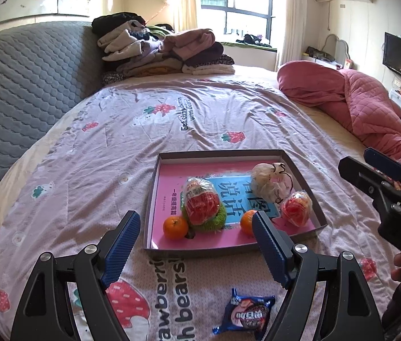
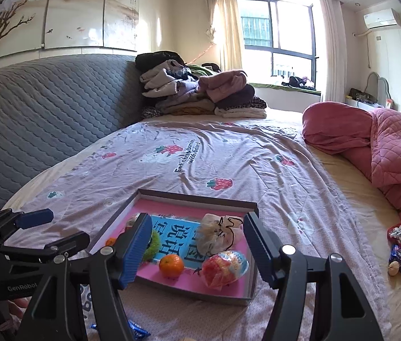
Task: Organize objects
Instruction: 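Withdraw both tools up and back from the pink box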
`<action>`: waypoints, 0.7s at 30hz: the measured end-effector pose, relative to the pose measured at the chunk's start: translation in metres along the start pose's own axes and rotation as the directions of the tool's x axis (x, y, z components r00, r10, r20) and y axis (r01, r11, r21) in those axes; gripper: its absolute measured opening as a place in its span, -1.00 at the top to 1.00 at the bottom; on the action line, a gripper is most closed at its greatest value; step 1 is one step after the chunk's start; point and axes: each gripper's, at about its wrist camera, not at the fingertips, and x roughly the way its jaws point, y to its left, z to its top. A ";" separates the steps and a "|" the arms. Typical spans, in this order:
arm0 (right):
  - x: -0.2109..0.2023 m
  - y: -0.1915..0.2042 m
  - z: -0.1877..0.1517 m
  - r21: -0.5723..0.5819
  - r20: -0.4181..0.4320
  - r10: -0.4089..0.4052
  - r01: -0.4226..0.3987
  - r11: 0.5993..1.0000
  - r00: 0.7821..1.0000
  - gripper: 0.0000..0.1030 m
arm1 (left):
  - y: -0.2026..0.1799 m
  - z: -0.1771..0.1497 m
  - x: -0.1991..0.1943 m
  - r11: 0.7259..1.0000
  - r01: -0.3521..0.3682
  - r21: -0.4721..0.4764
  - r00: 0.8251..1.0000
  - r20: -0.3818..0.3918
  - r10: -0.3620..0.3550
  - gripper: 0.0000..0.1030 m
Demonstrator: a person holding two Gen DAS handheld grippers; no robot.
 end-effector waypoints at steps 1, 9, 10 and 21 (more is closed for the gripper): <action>-0.002 0.001 -0.001 -0.003 0.001 0.001 -0.001 1.000 1.000 -0.28 | 0.000 -0.002 -0.004 1.000 0.000 -0.002 1.000 0.005 0.000 -0.59; -0.014 0.004 -0.021 -0.005 -0.013 0.009 -0.009 1.000 1.000 -0.29 | -0.007 -0.020 -0.014 1.000 0.010 0.024 1.000 0.001 -0.010 -0.59; -0.016 0.004 -0.024 -0.006 -0.017 0.008 -0.008 1.000 1.000 -0.29 | -0.008 -0.022 -0.014 1.000 0.010 0.028 1.000 -0.002 -0.010 -0.59; -0.018 -0.004 -0.053 0.010 -0.042 -0.018 0.018 1.000 0.999 -0.29 | -0.015 -0.050 -0.007 0.999 0.033 0.035 0.997 -0.064 -0.031 -0.59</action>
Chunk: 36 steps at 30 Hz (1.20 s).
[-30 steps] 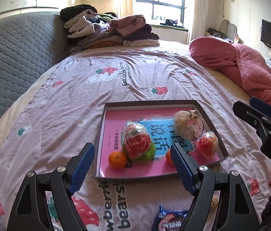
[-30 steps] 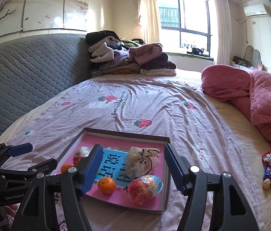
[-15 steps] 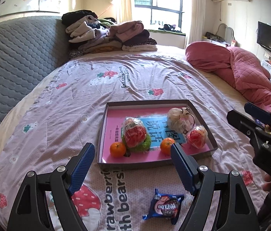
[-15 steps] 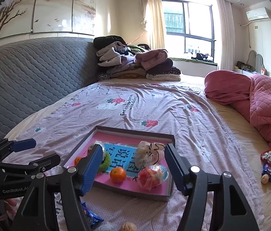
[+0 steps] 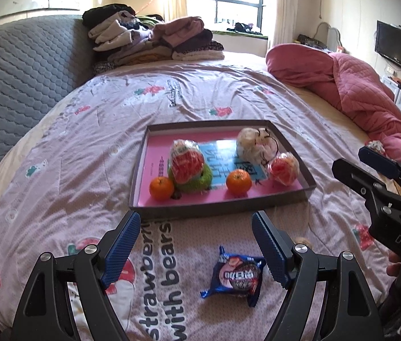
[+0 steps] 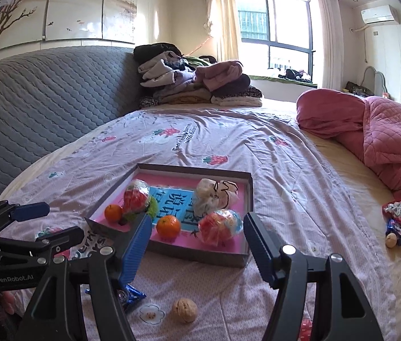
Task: Organize objects
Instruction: 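Move the left tool to the blue cookie packet while the right tool approaches the walnut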
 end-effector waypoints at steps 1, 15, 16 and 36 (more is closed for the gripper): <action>0.000 0.000 -0.002 0.000 -0.001 -0.002 0.002 1.000 1.000 -0.29 | -0.001 -0.002 0.000 1.000 0.002 0.001 1.000 -0.001 -0.002 -0.59; -0.003 -0.002 -0.021 0.002 -0.028 -0.004 0.004 1.000 1.000 -0.29 | -0.003 -0.024 0.006 1.000 0.015 -0.011 0.999 -0.036 -0.015 -0.59; -0.003 -0.002 -0.023 0.007 -0.031 -0.002 0.003 1.000 1.000 -0.29 | -0.003 -0.025 0.006 1.000 0.014 -0.010 0.999 -0.040 -0.014 -0.59; 0.001 -0.002 -0.049 0.016 -0.093 0.009 -0.007 1.000 0.996 -0.29 | -0.008 -0.045 0.018 1.000 0.027 -0.003 0.996 -0.089 -0.027 -0.59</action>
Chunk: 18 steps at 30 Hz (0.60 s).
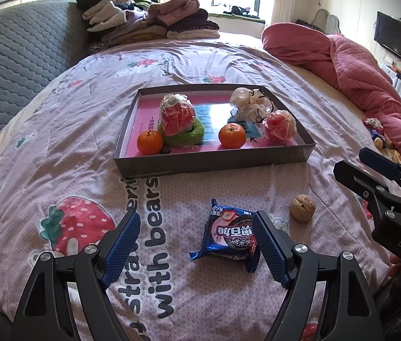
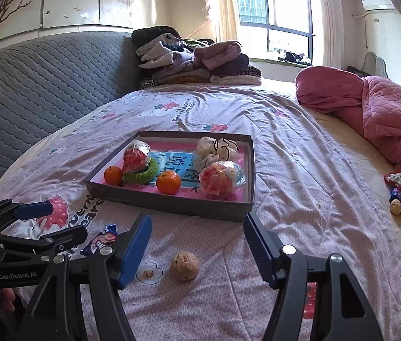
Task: Organize objects
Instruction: 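Move the left tool to the blue cookie packet while the right tool approaches the walnut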
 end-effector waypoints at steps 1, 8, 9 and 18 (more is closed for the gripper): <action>0.000 0.000 -0.001 -0.001 -0.003 -0.004 0.004 1.000 1.000 -0.29 | -0.001 0.000 0.000 1.000 0.004 0.003 1.000 -0.001 -0.004 -0.59; 0.003 0.002 -0.010 -0.011 -0.036 -0.004 0.004 1.000 0.999 -0.29 | -0.004 -0.003 0.001 1.000 0.011 0.007 1.000 -0.011 -0.011 -0.59; 0.004 0.002 -0.012 -0.010 -0.044 -0.004 0.003 1.000 0.999 -0.29 | -0.004 -0.004 0.001 1.000 0.008 0.010 1.000 -0.013 -0.008 -0.59; 0.006 0.005 -0.023 -0.014 -0.076 0.005 -0.006 1.000 0.997 -0.29 | -0.010 -0.014 0.004 0.999 0.016 0.037 0.999 -0.033 -0.015 -0.59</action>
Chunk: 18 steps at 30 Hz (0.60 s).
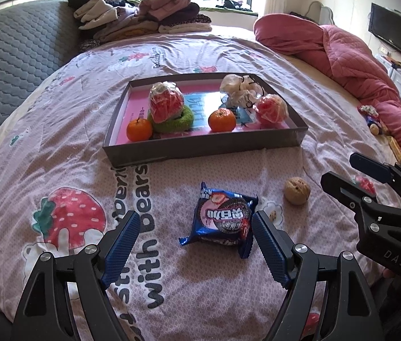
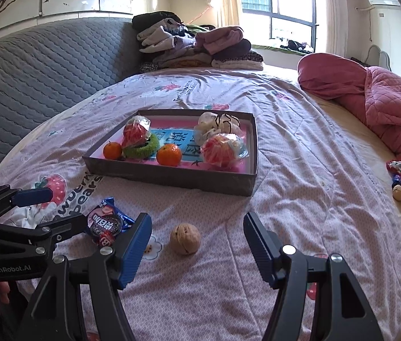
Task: Organize objects
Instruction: 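Move the left tool to the blue cookie packet while the right tool approaches the walnut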
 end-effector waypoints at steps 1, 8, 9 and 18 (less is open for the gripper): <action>0.001 0.001 -0.001 -0.002 -0.004 -0.001 0.001 1.000 1.000 -0.29 | -0.001 -0.001 0.001 1.000 0.001 0.008 1.000 -0.004 -0.001 -0.59; 0.004 0.004 -0.008 -0.007 -0.027 0.010 -0.010 1.000 1.000 -0.29 | -0.004 -0.009 0.006 1.000 0.000 0.029 1.000 -0.027 0.001 -0.59; 0.005 0.003 -0.009 -0.005 -0.031 0.013 -0.013 1.000 0.999 -0.29 | -0.003 -0.009 0.006 1.000 0.001 0.029 1.000 -0.028 0.000 -0.59; 0.013 0.005 -0.014 -0.019 -0.074 0.011 -0.012 1.000 0.997 -0.29 | -0.010 -0.014 0.010 0.998 0.015 0.058 0.999 -0.039 -0.012 -0.59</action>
